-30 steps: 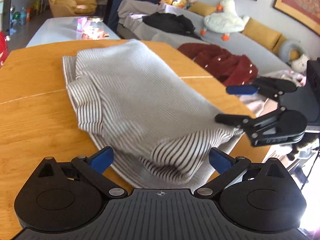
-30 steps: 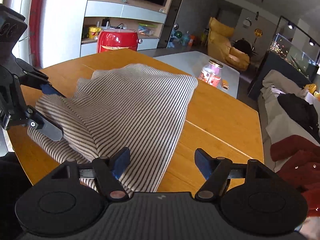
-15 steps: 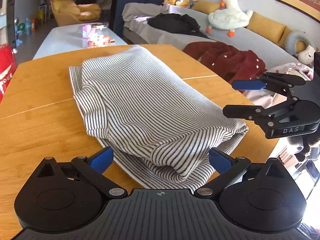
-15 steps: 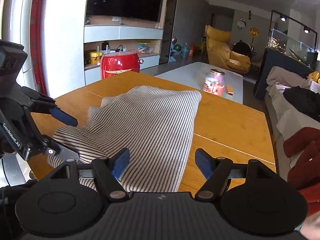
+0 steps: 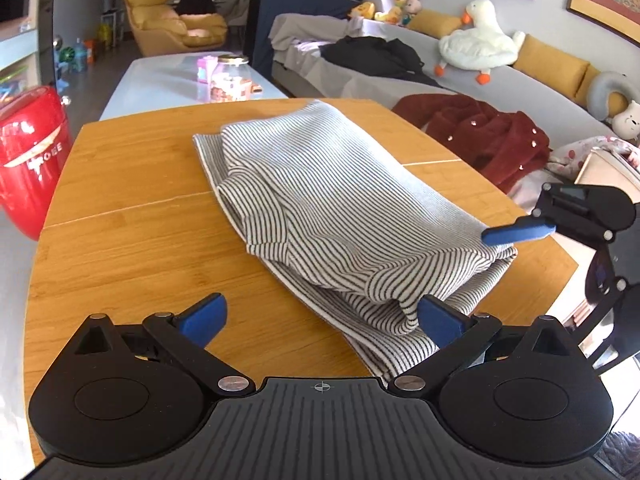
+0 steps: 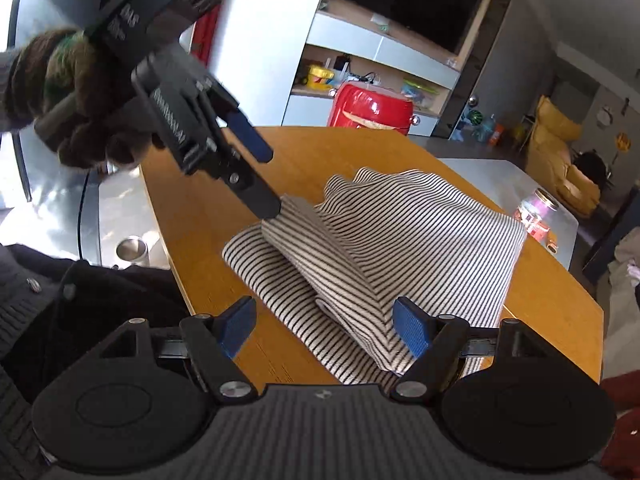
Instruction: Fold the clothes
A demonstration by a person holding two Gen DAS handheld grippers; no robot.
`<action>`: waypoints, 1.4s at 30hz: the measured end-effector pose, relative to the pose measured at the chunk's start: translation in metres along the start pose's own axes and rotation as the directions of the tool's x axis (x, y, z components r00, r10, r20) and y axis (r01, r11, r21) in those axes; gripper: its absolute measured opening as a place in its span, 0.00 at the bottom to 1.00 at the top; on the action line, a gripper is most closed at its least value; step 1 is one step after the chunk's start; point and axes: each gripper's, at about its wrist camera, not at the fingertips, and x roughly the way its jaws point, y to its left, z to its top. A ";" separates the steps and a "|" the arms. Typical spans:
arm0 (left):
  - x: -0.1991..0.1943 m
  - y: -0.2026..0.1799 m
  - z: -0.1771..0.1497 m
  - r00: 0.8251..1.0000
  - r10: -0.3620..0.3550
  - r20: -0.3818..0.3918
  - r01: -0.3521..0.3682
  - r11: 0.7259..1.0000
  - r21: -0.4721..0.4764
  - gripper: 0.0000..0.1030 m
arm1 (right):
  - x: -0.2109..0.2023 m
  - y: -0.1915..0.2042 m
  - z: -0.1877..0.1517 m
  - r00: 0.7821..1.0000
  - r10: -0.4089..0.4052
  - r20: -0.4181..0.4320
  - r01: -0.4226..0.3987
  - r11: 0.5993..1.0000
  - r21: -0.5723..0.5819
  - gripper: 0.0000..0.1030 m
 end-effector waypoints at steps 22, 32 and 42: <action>0.035 -0.036 -0.017 0.991 0.120 -0.058 -0.100 0.958 0.269 1.00 | 0.021 -0.051 -0.004 0.998 0.052 -0.020 -0.042 0.936 0.349 0.61; 0.028 -0.011 0.004 0.997 0.077 -0.010 -0.076 0.994 0.076 1.00 | 0.015 -0.005 -0.004 0.997 -0.068 -0.023 0.068 0.997 0.020 0.81; 0.019 0.004 0.011 0.999 -0.033 0.017 0.034 0.999 -0.030 1.00 | 0.044 -0.017 -0.003 0.984 -0.176 -0.025 0.175 0.983 -0.050 0.41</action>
